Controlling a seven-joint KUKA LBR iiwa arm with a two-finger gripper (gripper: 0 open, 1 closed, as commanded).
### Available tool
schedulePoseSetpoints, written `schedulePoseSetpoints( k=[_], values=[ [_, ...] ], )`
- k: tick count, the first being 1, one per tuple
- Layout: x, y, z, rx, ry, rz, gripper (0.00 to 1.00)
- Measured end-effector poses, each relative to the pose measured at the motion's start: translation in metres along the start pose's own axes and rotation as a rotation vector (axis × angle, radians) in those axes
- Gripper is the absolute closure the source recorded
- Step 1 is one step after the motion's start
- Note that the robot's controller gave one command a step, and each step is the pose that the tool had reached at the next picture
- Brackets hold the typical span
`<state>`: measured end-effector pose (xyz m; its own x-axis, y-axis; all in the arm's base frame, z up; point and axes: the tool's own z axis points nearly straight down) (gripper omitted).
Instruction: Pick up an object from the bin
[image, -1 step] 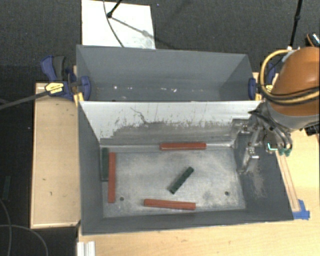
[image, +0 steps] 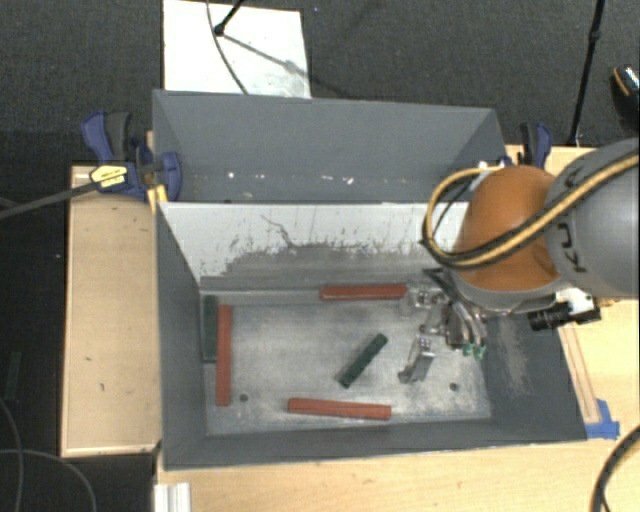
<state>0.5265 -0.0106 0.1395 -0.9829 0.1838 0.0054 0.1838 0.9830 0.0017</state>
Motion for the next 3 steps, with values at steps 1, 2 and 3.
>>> schedulePoseSetpoints(
  k=[1, 2, 3],
  values=[
    [0.005, 0.037, 0.073, 0.001, 0.0, 0.029, 0.0],
    [0.002, 0.034, 0.069, 0.001, -0.007, 0.029, 1.0],
    [-0.032, 0.008, -0.06, 0.001, -0.018, -0.083, 1.0]
  ],
)
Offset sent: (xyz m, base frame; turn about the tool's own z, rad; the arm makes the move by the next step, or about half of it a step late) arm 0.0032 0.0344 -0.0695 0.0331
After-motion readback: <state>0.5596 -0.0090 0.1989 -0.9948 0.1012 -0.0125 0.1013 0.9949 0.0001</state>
